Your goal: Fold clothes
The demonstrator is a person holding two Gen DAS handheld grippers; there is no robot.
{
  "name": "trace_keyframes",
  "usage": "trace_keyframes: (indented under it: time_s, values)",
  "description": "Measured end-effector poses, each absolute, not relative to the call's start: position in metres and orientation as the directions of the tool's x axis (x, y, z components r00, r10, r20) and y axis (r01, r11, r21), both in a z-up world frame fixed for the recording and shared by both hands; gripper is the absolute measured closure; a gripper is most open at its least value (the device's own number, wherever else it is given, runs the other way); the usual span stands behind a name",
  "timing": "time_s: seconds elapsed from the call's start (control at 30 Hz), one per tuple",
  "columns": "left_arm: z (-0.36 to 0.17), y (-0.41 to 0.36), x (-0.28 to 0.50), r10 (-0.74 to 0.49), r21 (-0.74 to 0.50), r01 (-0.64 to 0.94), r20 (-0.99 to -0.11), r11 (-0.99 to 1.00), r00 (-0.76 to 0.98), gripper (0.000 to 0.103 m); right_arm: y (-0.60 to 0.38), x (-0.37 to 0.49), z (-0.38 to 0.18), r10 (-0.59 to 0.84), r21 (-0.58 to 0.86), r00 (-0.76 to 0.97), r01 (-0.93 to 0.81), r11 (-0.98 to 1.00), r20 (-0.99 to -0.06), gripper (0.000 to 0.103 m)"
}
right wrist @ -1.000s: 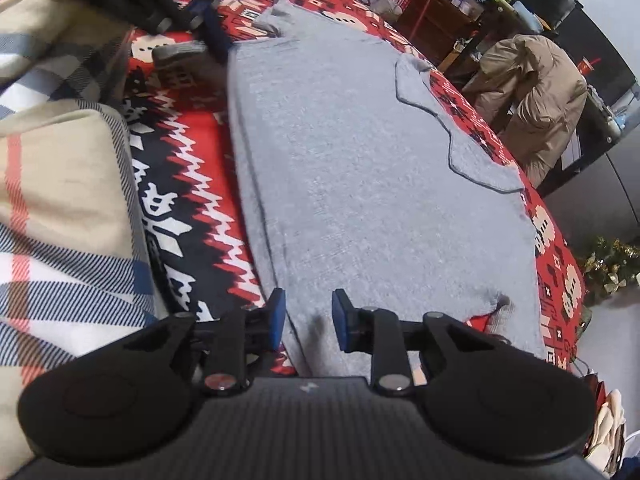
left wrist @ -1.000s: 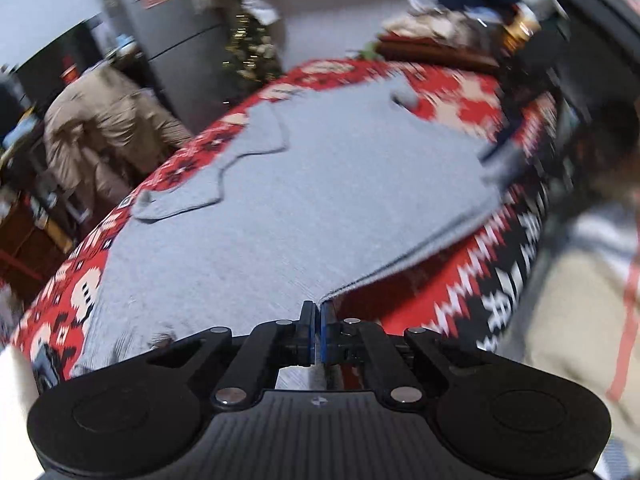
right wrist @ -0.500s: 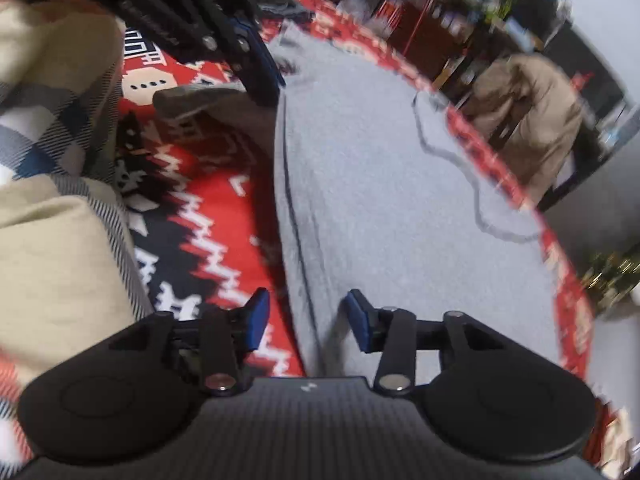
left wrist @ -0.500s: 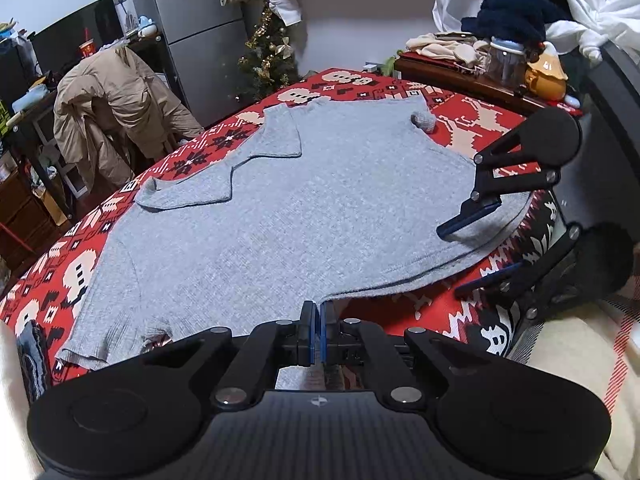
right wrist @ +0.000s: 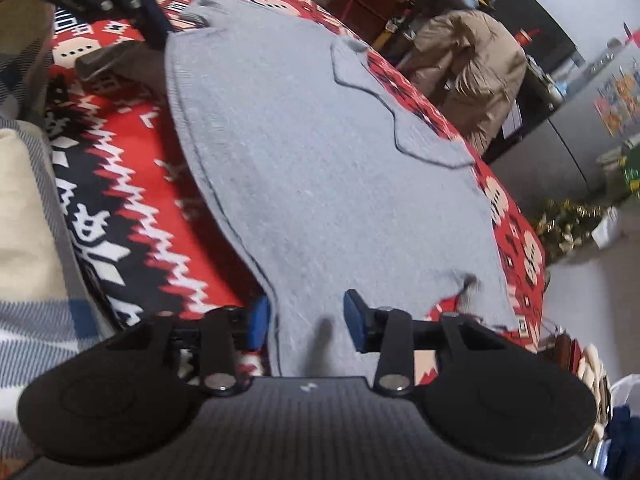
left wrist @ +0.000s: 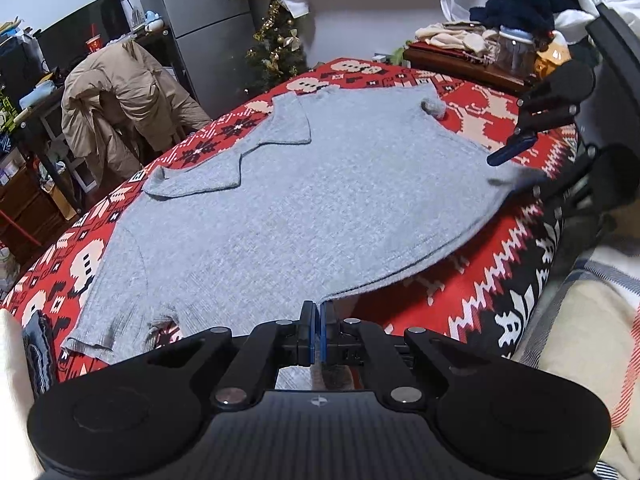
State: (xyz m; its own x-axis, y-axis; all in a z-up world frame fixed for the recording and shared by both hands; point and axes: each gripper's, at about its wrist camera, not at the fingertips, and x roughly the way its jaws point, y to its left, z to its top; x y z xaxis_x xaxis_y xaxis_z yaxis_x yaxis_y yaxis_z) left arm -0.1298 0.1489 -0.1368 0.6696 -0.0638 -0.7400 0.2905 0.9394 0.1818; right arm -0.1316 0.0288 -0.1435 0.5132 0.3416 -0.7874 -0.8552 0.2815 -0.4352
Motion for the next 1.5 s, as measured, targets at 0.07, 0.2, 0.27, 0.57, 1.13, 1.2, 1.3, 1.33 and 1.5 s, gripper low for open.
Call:
trace_keyframes:
  time_s: [0.07, 0.2, 0.27, 0.57, 1.13, 1.2, 1.3, 1.33, 1.5]
  values:
    - [-0.138, 0.147, -0.131, -0.059, 0.192, 0.294, -0.741, 0.936, 0.669, 0.100, 0.024, -0.133, -0.141, 0.350, -0.431, 0.507, -0.860, 0.275, -0.788, 0.088]
    - [-0.135, 0.146, -0.132, -0.048, 0.202, 0.285, -0.734, 0.937, 0.677, 0.100, 0.025, -0.137, -0.137, 0.371, -0.446, 0.517, -0.855, 0.265, -0.771, 0.100]
    - [-0.128, 0.150, -0.128, -0.050, 0.186, 0.272, -0.735, 0.944, 0.676, 0.100, 0.028, -0.136, -0.130, 0.386, -0.450, 0.529, -0.848, 0.281, -0.756, 0.101]
    - [-0.092, 0.172, -0.054, -0.015, 0.270, 0.306, -0.727, 0.913, 0.686, 0.100, 0.046, -0.050, -0.075, 0.473, -0.408, 0.544, -0.837, 0.364, -0.693, 0.100]
    - [-0.148, 0.237, 0.099, 0.034, 0.199, 0.235, -0.825, 0.951, 0.564, 0.093, 0.116, 0.139, -0.133, 0.434, -0.234, 0.419, -0.878, 0.419, -0.797, 0.086]
    - [-0.144, 0.244, 0.098, 0.013, 0.160, 0.205, -0.817, 0.965, 0.576, 0.072, 0.112, 0.147, -0.137, 0.448, -0.182, 0.399, -0.873, 0.453, -0.800, 0.077]
    - [-0.132, 0.261, 0.094, -0.033, 0.083, 0.169, -0.808, 0.982, 0.588, 0.063, 0.104, 0.155, -0.132, 0.472, -0.098, 0.368, -0.859, 0.502, -0.801, 0.071]
    - [-0.127, 0.267, 0.092, -0.047, 0.058, 0.158, -0.806, 0.986, 0.591, 0.063, 0.101, 0.157, -0.128, 0.483, -0.072, 0.359, -0.853, 0.516, -0.798, 0.070]
    - [-0.101, 0.285, 0.068, -0.052, 0.024, 0.109, -0.767, 0.994, 0.640, 0.064, 0.084, 0.153, -0.095, 0.546, 0.007, 0.356, -0.833, 0.553, -0.759, 0.062]
